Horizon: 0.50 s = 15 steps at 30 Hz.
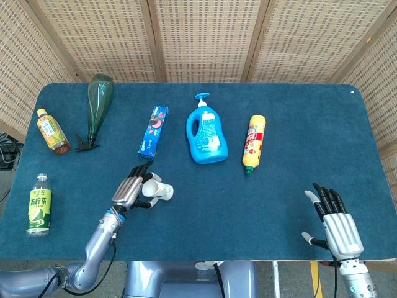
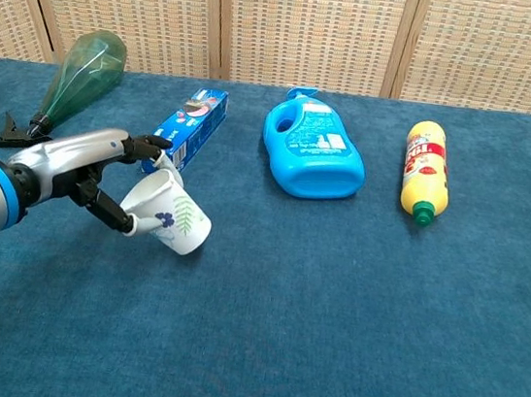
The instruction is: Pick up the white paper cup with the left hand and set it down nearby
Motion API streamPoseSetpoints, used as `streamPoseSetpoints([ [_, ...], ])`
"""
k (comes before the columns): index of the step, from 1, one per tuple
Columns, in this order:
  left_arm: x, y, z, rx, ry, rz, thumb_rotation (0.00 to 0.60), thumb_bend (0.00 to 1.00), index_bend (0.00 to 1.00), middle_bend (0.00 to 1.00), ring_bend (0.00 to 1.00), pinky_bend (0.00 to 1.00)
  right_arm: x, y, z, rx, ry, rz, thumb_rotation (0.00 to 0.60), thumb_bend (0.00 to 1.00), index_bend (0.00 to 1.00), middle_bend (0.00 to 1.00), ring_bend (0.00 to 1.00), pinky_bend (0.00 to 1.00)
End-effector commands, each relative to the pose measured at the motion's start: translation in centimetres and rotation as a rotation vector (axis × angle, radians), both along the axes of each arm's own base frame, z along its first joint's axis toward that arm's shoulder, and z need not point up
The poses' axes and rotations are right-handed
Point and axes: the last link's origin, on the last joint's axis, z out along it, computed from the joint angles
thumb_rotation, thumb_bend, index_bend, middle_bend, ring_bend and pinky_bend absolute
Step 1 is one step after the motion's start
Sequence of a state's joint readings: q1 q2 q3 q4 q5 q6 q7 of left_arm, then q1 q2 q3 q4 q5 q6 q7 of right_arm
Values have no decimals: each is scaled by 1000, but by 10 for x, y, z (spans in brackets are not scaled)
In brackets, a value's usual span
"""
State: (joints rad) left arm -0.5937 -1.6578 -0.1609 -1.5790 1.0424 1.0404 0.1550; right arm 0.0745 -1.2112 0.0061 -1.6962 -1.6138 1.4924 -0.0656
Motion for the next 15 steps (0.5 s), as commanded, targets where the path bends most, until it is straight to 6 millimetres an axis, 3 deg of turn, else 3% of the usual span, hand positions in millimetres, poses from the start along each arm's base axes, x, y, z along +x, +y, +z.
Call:
streamPoseSetpoints([
  [1, -4, -1, -2, -14, 24, 3, 600, 309, 330, 0, 0, 0, 0, 0, 0, 1, 1, 1, 600, 75, 0, 0, 0, 96],
  [15, -32, -1, 18, -51, 306, -20, 600, 270, 171, 0, 0, 0, 1, 1, -1, 2, 3, 4, 600, 75, 0, 0, 0, 96],
])
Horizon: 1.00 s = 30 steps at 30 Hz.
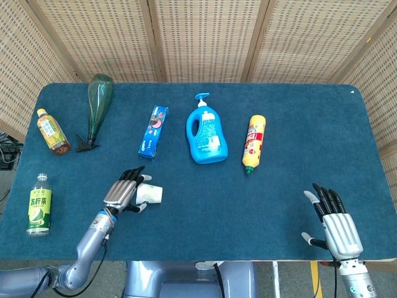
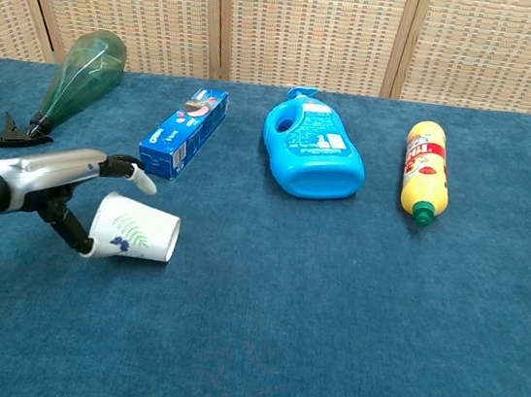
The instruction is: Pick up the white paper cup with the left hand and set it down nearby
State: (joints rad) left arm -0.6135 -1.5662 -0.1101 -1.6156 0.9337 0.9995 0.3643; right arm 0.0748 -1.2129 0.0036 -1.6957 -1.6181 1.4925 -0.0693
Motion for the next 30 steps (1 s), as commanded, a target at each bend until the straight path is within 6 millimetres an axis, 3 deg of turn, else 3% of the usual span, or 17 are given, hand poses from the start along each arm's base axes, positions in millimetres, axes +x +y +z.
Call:
streamPoseSetpoints([
  [1, -6, 1, 8, 2, 65, 0, 600, 270, 169, 0, 0, 0, 0, 0, 0, -1, 0, 1, 600, 75, 0, 0, 0, 96],
  [8, 6, 3, 17, 14, 94, -5, 600, 274, 151, 0, 0, 0, 1, 1, -1, 0, 1, 6, 600, 75, 0, 0, 0, 96],
  [16, 40, 2, 18, 6, 164, -55, 600, 292, 149, 0, 0, 0, 2, 1, 1, -4, -9, 5, 600, 74, 0, 0, 0, 96],
  [23, 68, -5, 10, -25, 274, -86, 600, 302, 158, 0, 0, 0, 2, 1, 5, -10, -23, 6, 600, 75, 0, 0, 0, 96],
  [30, 76, -8, -3, -26, 379, -84, 600, 302, 176, 0, 0, 0, 2, 0, 8, -15, -33, 3, 600, 74, 0, 0, 0, 96],
])
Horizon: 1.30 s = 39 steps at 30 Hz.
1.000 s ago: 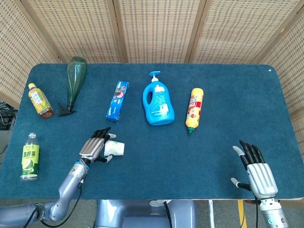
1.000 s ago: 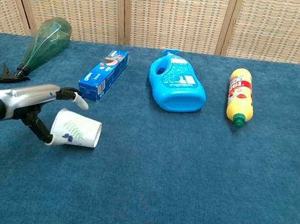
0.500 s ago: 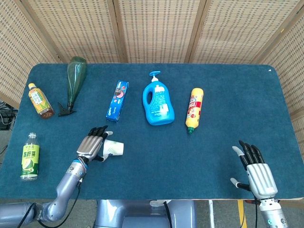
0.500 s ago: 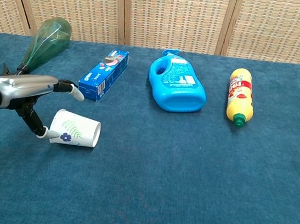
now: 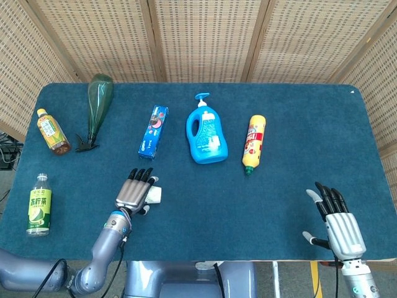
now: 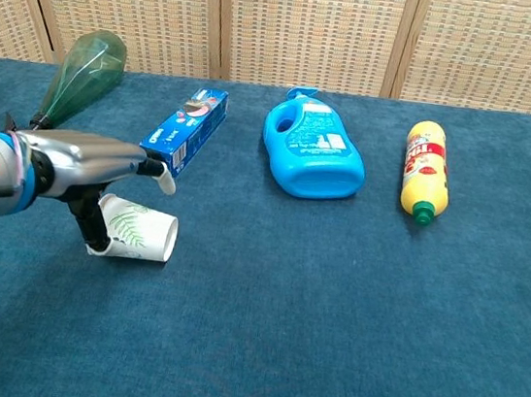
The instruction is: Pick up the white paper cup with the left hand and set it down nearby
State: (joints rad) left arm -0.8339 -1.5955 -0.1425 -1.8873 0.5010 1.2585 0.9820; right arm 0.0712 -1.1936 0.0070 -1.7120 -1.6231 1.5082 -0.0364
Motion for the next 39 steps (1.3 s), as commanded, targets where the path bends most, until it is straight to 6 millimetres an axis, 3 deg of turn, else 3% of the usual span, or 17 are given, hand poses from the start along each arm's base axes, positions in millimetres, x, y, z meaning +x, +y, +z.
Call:
streamPoseSetpoints([
  [1, 5, -2, -8, 2, 46, -5, 600, 302, 175, 0, 0, 0, 0, 0, 1, -1, -3, -2, 600, 74, 0, 0, 0, 96],
  [14, 11, -1, -33, 43, 89, -39, 600, 303, 193, 0, 0, 0, 1, 1, 1, 8, -13, 0, 600, 75, 0, 0, 0, 96],
  [23, 11, -2, -40, 75, 74, -49, 600, 371, 338, 0, 0, 0, 1, 1, 1, 10, -19, -1, 600, 74, 0, 0, 0, 96],
  [32, 5, -2, -31, 103, -32, -31, 600, 376, 380, 0, 0, 0, 2, 1, 2, 6, -22, 4, 600, 75, 0, 0, 0, 96],
  [39, -2, -2, -14, 145, -329, 1, 600, 363, 368, 0, 0, 0, 1, 1, 1, 6, -15, 3, 600, 74, 0, 0, 0, 96],
])
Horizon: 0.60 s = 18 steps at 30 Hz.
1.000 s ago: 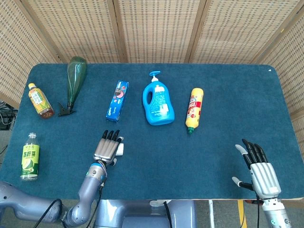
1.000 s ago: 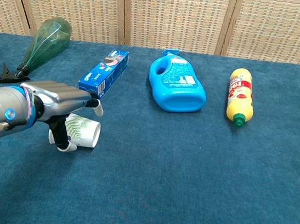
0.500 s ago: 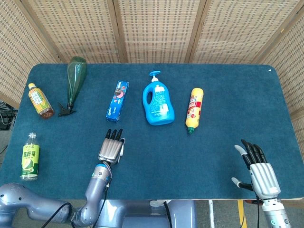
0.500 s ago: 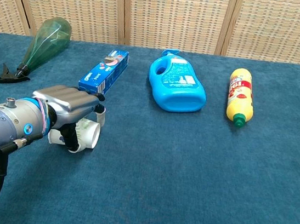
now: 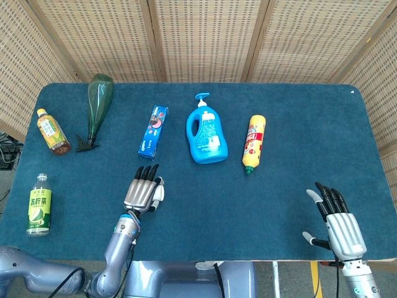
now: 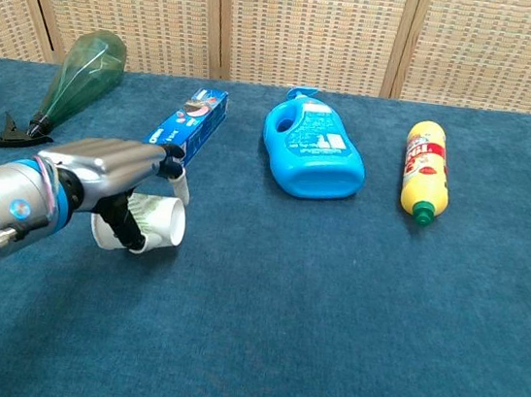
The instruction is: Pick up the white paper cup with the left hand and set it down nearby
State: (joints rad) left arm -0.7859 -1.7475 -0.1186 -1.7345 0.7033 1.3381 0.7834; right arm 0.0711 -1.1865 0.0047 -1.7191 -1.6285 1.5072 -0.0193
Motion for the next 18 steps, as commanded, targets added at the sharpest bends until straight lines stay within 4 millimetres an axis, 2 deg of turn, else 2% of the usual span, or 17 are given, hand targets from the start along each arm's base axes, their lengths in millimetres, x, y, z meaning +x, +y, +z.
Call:
streamPoseSetpoints([
  [1, -10, 1, 12, 22, -202, 16, 600, 360, 366, 0, 0, 0, 0, 0, -1, 1, 3, -1, 600, 74, 0, 0, 0, 96],
  [5, -19, 4, 16, 24, -412, 54, 600, 346, 353, 0, 0, 0, 0, 0, -3, 5, 12, 2, 600, 75, 0, 0, 0, 96],
  [9, -29, 8, 15, 1, -581, 66, 600, 343, 382, 0, 0, 0, 0, 1, -6, 9, 22, 3, 600, 74, 0, 0, 0, 96],
  [18, -49, 8, 5, -41, -590, 22, 600, 307, 376, 0, 0, 0, -1, -1, -7, 11, 30, -3, 600, 74, 0, 0, 0, 96],
])
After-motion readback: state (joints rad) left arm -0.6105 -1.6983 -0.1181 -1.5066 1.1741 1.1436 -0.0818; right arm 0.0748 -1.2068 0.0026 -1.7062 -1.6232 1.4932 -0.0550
